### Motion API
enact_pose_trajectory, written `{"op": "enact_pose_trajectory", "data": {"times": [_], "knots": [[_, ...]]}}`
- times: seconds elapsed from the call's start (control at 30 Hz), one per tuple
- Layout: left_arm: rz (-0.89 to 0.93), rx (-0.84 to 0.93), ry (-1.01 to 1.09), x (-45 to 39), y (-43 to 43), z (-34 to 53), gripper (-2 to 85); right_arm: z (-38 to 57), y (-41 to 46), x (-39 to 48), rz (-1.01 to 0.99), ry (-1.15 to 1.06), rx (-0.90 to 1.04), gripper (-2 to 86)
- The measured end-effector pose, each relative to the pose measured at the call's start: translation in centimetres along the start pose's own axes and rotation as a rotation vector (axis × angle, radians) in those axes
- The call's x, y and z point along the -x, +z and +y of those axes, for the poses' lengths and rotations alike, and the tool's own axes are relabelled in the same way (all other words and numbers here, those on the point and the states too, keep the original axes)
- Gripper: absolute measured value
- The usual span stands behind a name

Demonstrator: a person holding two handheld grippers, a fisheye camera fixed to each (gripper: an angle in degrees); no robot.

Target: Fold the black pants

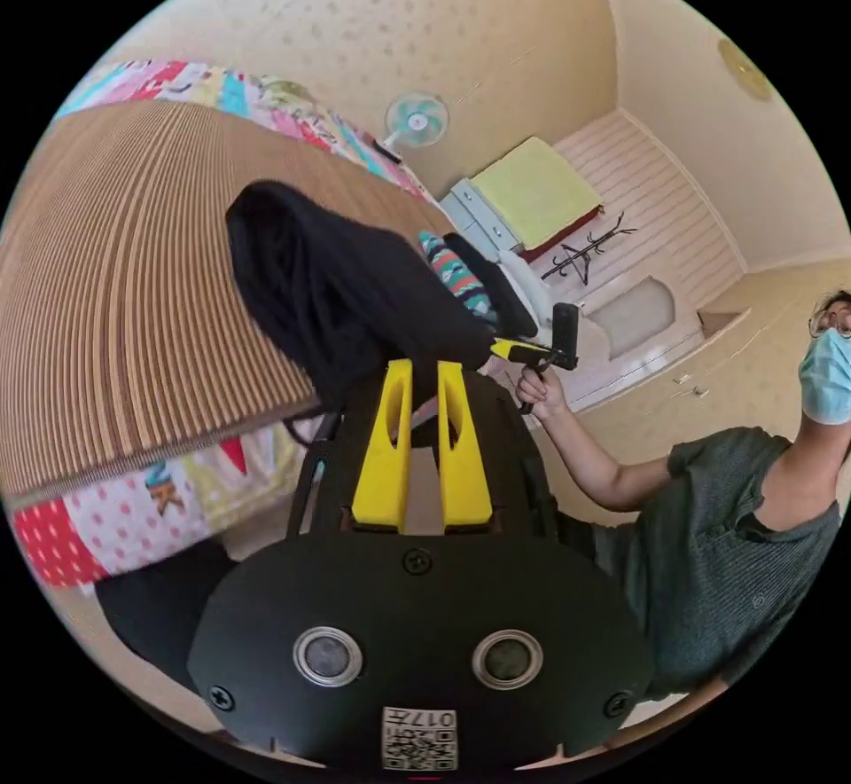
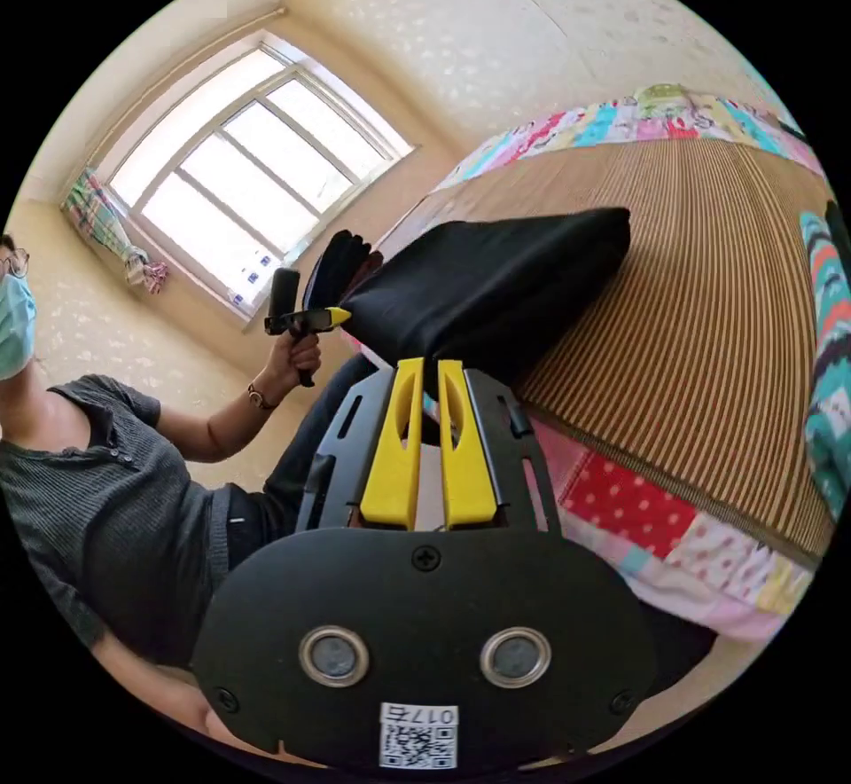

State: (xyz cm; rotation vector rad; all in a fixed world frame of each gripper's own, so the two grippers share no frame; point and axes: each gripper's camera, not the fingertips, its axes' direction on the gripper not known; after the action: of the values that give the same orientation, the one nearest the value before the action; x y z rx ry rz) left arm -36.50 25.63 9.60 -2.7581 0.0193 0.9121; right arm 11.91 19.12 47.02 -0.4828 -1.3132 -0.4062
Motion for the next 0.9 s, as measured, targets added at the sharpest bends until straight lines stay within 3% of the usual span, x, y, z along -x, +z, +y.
{"op": "enact_pose_trajectory", "data": {"times": [0.1, 0.17, 0.23, 0.33, 0.5, 0.7, 0.83, 0.9], "knots": [[0.003, -0.08, -0.183, 3.8, 0.2, 6.5, 5.4, 4.2, -0.2, -3.1, -0.086, 0.203, -0.103, 4.5], [0.116, -0.219, -0.241, 5.3, -1.9, 7.1, 9.6, 3.8, -2.6, -3.7, -0.197, 0.188, -0.25, 6.6], [0.117, -0.307, -0.213, 5.1, -3.7, 5.1, 13.7, 1.7, -4.5, -4.2, -0.205, 0.16, -0.319, 9.0], [0.044, -0.291, -0.117, 4.6, -4.6, -1.3, 17.8, -4.1, -5.1, -5.1, -0.13, 0.14, -0.256, 15.2], [0.024, -0.195, -0.179, 7.2, -1.5, -10.1, 24.3, -12.3, 0.8, -7.7, -0.056, 0.133, -0.057, 20.4], [0.055, -0.016, -0.244, 8.4, 4.2, -12.5, 16.1, -12.5, 5.3, -8.6, -0.2, 0.188, 0.033, 13.6], [0.086, -0.034, -0.206, 8.3, 0.1, -11.1, 10.3, -12.3, 6.3, -7.0, -0.396, 0.11, 0.046, 10.8], [0.007, -0.096, -0.184, 7.3, -4.1, -10.0, 10.1, -13.7, 8.7, -3.4, -0.438, 0.012, 0.095, 9.8]]}}
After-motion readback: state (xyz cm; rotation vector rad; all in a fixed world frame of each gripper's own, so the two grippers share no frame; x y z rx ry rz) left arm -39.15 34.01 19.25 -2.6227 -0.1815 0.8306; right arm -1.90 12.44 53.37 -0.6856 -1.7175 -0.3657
